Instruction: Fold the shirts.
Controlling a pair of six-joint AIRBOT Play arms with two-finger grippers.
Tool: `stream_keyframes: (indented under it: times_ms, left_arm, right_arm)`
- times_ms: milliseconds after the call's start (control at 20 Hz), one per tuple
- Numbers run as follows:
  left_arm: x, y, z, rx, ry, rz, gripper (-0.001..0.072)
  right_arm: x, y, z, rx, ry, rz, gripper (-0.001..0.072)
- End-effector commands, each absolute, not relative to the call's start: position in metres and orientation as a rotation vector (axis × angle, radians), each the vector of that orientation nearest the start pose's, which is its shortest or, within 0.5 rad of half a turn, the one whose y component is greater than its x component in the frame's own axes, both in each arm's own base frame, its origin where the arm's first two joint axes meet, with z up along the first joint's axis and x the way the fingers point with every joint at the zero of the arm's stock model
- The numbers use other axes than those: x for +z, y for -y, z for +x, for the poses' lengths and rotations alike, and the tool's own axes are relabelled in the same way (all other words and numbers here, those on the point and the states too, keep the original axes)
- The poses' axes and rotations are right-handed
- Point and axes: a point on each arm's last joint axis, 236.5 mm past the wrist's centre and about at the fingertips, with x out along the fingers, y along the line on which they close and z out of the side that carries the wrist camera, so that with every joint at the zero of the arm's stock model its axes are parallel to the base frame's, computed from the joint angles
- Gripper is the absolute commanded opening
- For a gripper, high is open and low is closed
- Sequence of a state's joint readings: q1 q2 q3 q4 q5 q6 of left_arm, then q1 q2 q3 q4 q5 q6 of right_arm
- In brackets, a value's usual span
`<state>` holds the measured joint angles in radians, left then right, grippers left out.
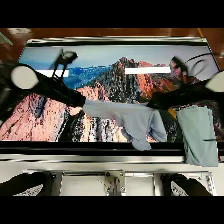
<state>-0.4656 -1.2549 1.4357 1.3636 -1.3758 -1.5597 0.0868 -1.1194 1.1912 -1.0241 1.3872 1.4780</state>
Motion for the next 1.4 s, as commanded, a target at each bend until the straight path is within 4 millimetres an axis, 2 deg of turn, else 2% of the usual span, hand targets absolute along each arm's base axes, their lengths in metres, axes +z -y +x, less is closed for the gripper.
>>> stream_keyframes:
  times_ms: [0, 50, 100, 150, 250, 300, 400, 450, 500, 550, 650, 750, 850, 1000, 1150, 1250, 1350]
  left_arm:
    - [0.036, 0.208, 0.319, -0.517, -1.375, 0.135, 0.0037]
    - [0.026, 0.206, 0.321, -0.497, -1.396, 0.122, 0.0037]
    - [0.018, 0.204, 0.323, -0.488, -1.417, 0.117, 0.0037]
    - [0.012, 0.202, 0.324, -0.479, -1.432, 0.112, 0.0037]
    - [0.007, 0.195, 0.329, -0.459, -1.447, 0.099, 0.0037]
    - [0.006, 0.190, 0.331, -0.447, -1.447, 0.089, 0.0037]
    - [0.007, 0.181, 0.336, -0.426, -1.446, 0.070, 0.0037]
    - [0.007, 0.178, 0.338, -0.417, -1.446, 0.061, 0.0037]
    - [0.007, 0.176, 0.339, -0.412, -1.446, 0.057, 0.0037]
    - [0.007, 0.174, 0.340, -0.408, -1.446, 0.053, 0.0037]
    - [0.007, 0.177, 0.341, -0.414, -1.439, 0.045, 0.0037]
    - [0.010, 0.185, 0.344, -0.432, -1.421, 0.011, 0.0037]
    - [0.014, 0.197, 0.348, -0.459, -1.393, -0.041, 0.0037]
    - [0.018, 0.208, 0.354, -0.481, -1.365, -0.089, 0.0037]
    - [0.019, 0.210, 0.360, -0.478, -1.338, -0.096, 0.0037]
    - [0.020, 0.208, 0.364, -0.473, -1.323, -0.102, 0.0037]
    - [0.027, 0.199, 0.375, -0.453, -1.287, -0.116, 0.0037]
  right_arm:
    - [-0.007, -0.182, 0.338, 0.478, -1.370, 0.282, 0.0086]
    - [-0.023, -0.190, 0.346, 0.470, -1.374, 0.294, 0.0230]
    - [-0.032, -0.193, 0.353, 0.472, -1.370, 0.306, 0.0575]
    - [-0.033, -0.193, 0.354, 0.502, -1.375, 0.298, 0.0689]
    - [-0.020, -0.167, 0.360, 0.504, -1.362, 0.239, 0.0689]
    - [-0.010, -0.138, 0.365, 0.457, -1.354, 0.198, 0.0689]
    - [0.000, -0.060, 0.362, 0.282, -1.376, 0.162, 0.0688]
    - [-0.001, -0.025, 0.353, 0.204, -1.407, 0.195, 0.0688]
    - [-0.008, 0.000, 0.339, 0.153, -1.451, 0.275, 0.0688]
    - [-0.019, 0.013, 0.325, 0.137, -1.485, 0.360, 0.0688]
    - [-0.046, 0.016, 0.300, 0.134, -1.511, 0.544, 0.0689]
    - [-0.070, 0.010, 0.293, 0.102, -1.490, 0.660, 0.0690]
    - [-0.088, 0.000, 0.294, 0.083, -1.466, 0.728, 0.0690]
    - [-0.098, -0.027, 0.314, 0.115, -1.422, 0.822, 0.0689]
    - [-0.109, -0.058, 0.329, 0.147, -1.414, 0.854, 0.0671]
    - [-0.107, -0.074, 0.333, 0.181, -1.407, 0.838, 0.0055]
    - [-0.086, -0.070, 0.343, 0.228, -1.358, 0.779, 0.0062]
